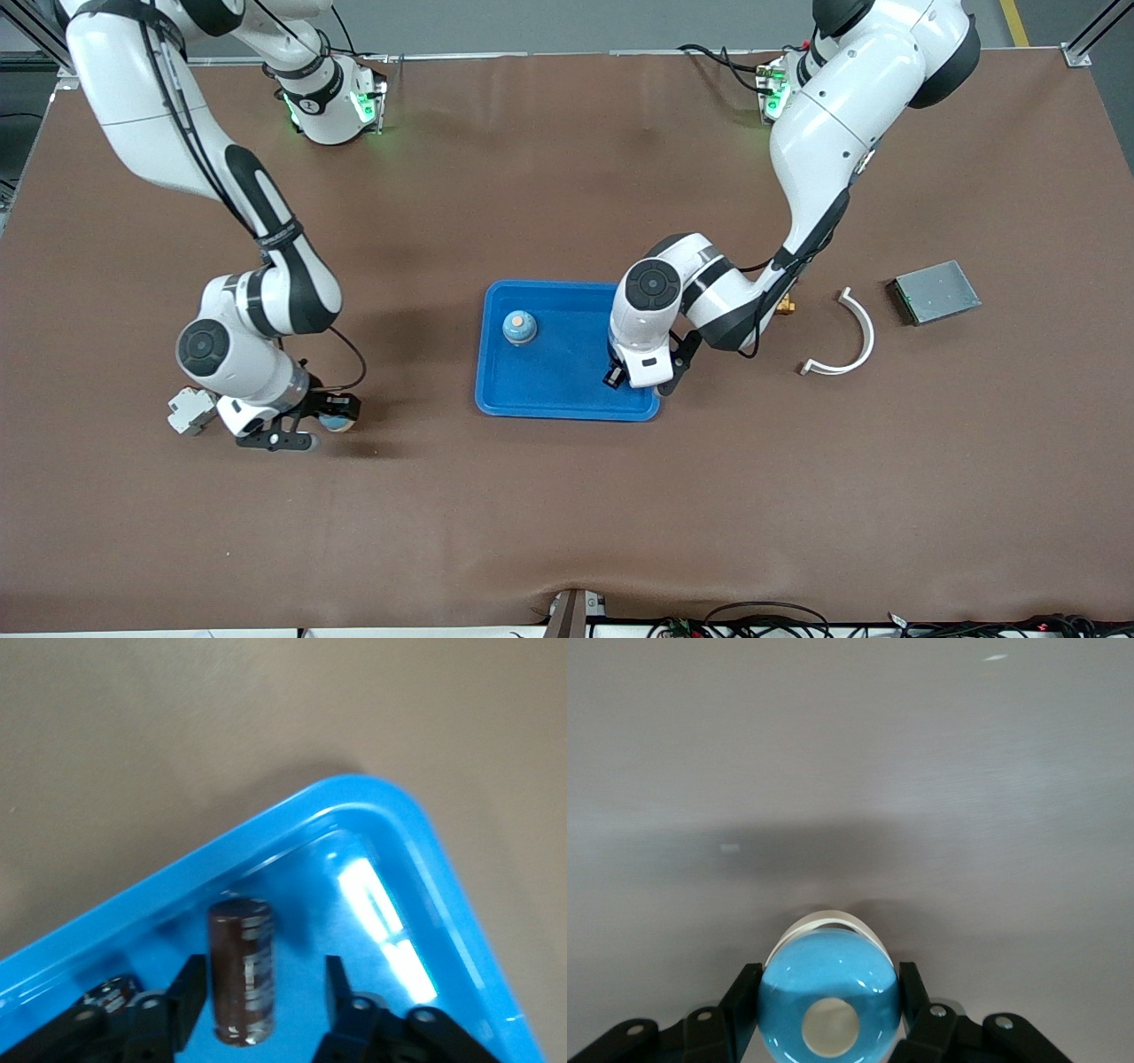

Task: Place electrolytic capacitor and blue bell in tray
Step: 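Place the capacitor in the tray with the left gripper while the right lifts the bell, then lower the bell into the tray with the right gripper while the left gripper withdraws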

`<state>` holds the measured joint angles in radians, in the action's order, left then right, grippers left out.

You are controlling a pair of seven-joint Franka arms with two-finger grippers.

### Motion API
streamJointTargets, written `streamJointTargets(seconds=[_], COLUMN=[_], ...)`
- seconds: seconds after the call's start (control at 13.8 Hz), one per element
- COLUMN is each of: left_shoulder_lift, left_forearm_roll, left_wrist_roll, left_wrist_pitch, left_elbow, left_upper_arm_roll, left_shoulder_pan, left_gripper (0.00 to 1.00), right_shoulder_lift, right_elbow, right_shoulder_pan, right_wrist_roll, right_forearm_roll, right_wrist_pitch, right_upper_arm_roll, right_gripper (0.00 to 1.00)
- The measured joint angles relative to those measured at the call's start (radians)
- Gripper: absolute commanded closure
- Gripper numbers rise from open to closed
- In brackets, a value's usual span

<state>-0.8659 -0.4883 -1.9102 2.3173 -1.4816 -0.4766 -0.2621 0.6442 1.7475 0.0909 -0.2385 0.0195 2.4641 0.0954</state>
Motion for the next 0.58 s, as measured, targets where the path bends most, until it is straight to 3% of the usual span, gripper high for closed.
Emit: streamJointTargets(seconds=[0.29, 0.43, 0.58], left_shoulder_lift=[0.087, 0.176, 0.267], left_forearm_roll=[-0.004, 0.008, 0.095], left_wrist_roll=[0.044, 0.149, 0.322], left_wrist_pitch=[-0.028, -0.116, -0.224], left_elbow=[0.071, 0.078, 0.081], left_upper_arm_roll=[0.007, -0.007, -0.018], left_shoulder_pan=[0.046, 0.107, 0.170], left_gripper=[0.00, 0.00, 0.00], right_shoulder_lift=[-0.013, -0.013, -0.013], right_elbow=[-0.035, -0.071, -0.093], right_shoulder_pan=[0.164, 0.252, 0.307], right_wrist_roll=[-0.329, -0.487, -0.589], right_forearm_roll=[-0.001, -0.002, -0.002], right_wrist_pitch=[-0.050, -0.069, -0.079], right_upper_arm_roll=[0.006, 0.004, 0.002], right_gripper=[1.00, 1.00, 1.00])
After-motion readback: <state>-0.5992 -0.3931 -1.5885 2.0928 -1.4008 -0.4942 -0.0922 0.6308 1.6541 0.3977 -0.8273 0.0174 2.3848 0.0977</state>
